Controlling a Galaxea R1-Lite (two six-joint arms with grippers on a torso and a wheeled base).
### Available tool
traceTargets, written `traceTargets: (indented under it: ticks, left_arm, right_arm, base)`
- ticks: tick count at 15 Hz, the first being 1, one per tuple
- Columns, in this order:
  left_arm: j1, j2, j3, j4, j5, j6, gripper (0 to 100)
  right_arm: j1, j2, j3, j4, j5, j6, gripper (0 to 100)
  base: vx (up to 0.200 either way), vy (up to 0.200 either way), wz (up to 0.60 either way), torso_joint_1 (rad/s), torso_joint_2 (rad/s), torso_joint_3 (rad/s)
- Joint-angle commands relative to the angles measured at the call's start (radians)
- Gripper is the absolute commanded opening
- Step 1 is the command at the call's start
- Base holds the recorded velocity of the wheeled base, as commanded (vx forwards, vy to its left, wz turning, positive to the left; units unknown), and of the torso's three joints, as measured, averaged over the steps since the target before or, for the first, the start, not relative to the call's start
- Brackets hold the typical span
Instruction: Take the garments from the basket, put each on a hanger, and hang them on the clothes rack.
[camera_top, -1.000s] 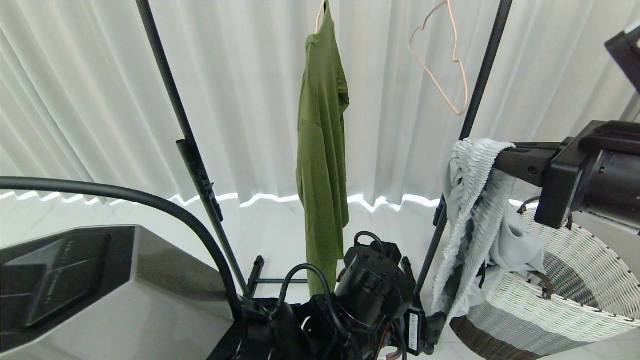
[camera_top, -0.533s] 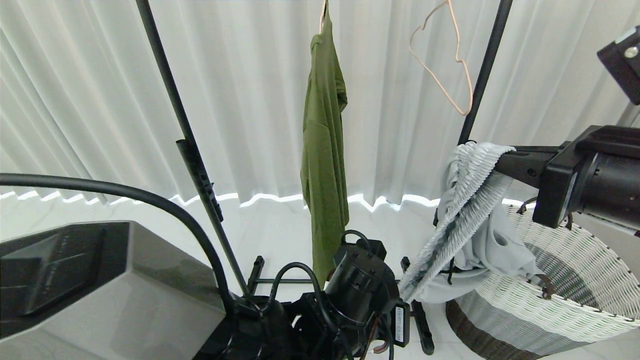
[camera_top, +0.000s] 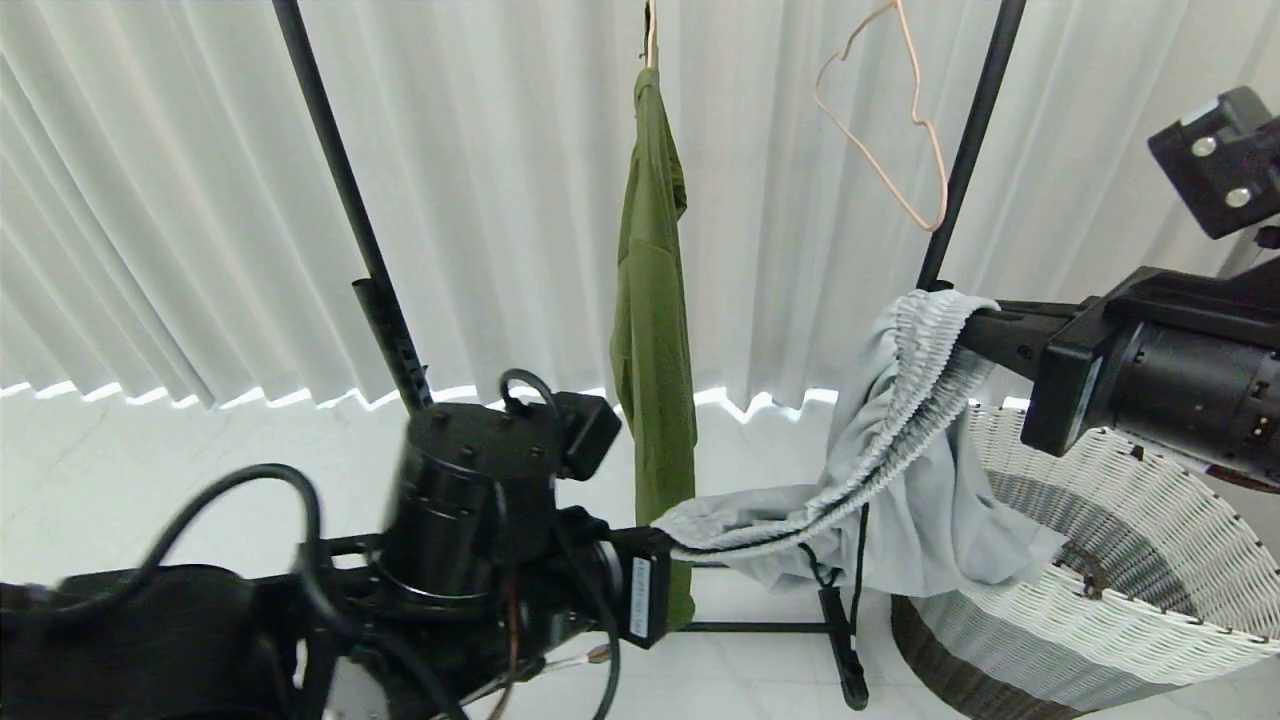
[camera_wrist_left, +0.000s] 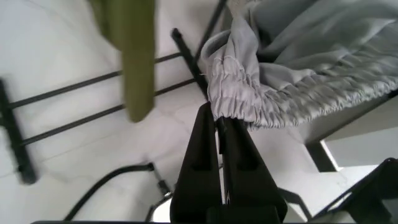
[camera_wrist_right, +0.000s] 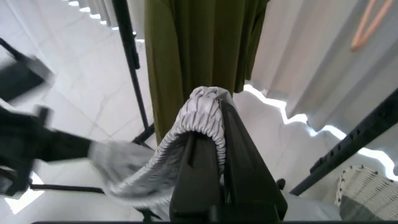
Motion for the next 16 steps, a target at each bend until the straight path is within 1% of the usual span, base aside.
traceTargets:
  ticks: [1, 3, 4, 5, 6, 7, 8, 10, 11, 12, 13, 14, 16]
  left_arm:
    - [0.07, -0.278, -0.014, 0.176, 0.001, 0.025, 0]
    - [0.081, -0.39, -0.063, 0.338, 0.003, 0.062, 0]
    - [0.081, -0.416, -0.083, 0.389, 0.003, 0.082, 0]
    - [0.081, -0.444, -0.129, 0.449, 0.004, 0.117, 0]
    - [0.081, -0.446, -0.153, 0.466, 0.006, 0.13, 0]
    - [0.084, -0.438, -0.202, 0.495, 0.02, 0.159, 0]
    - [0.084, -0.396, -0.281, 0.519, 0.07, 0.185, 0]
    - [0.078, -0.332, -0.37, 0.524, 0.152, 0.209, 0]
    - [0.064, -0.317, -0.374, 0.518, 0.167, 0.245, 0]
    - [0.052, -0.315, -0.37, 0.518, 0.167, 0.283, 0]
    - [0.038, -0.315, -0.37, 0.515, 0.166, 0.307, 0]
    - [0.027, -0.317, -0.368, 0.513, 0.166, 0.321, 0]
    - [0.026, -0.315, -0.367, 0.515, 0.166, 0.324, 0]
  right_arm:
    - [0.006, 0.056, -0.009, -0.039, 0.009, -0.005, 0]
    - [0.014, 0.071, -0.016, -0.073, 0.004, -0.018, 0]
    - [0.012, 0.068, -0.019, -0.068, 0.003, -0.021, 0]
    - [0.009, 0.056, -0.019, -0.062, 0.0, -0.021, 0]
    - [0.008, 0.044, -0.018, -0.053, -0.002, -0.024, 0]
    - [0.002, 0.022, -0.019, -0.019, -0.002, -0.036, 0]
    - [-0.024, -0.01, -0.019, 0.023, -0.002, -0.056, 0]
    - [-0.072, -0.042, -0.025, 0.041, -0.002, -0.067, 0]
    - [-0.099, -0.053, -0.035, 0.062, 0.0, -0.073, 0]
    - [-0.118, -0.064, -0.05, 0.093, 0.0, -0.074, 0]
    - [-0.118, -0.068, -0.065, 0.124, 0.0, -0.074, 0]
    - [-0.118, -0.07, -0.079, 0.144, 0.001, -0.077, 0]
    - [-0.118, -0.068, -0.09, 0.156, 0.004, -0.094, 0]
  base:
    - [0.0, 0.0, 0.0, 0.0, 0.0, 0.0]
    - [0.0, 0.0, 0.0, 0.0, 0.0, 0.0]
    - [0.0, 0.0, 0.0, 0.0, 0.0, 0.0]
    - [0.0, 0.0, 0.0, 0.0, 0.0, 0.0]
    - [0.0, 0.0, 0.0, 0.0, 0.0, 0.0]
    - [0.0, 0.0, 0.0, 0.0, 0.0, 0.0]
    - [0.0, 0.0, 0.0, 0.0, 0.0, 0.0]
    - [0.0, 0.0, 0.0, 0.0, 0.0, 0.0]
    - [0.0, 0.0, 0.0, 0.0, 0.0, 0.0]
    - [0.0, 0.0, 0.0, 0.0, 0.0, 0.0]
    - [0.0, 0.0, 0.0, 0.0, 0.0, 0.0]
    - [0.0, 0.0, 0.0, 0.0, 0.0, 0.0]
    - [0.0, 0.0, 0.0, 0.0, 0.0, 0.0]
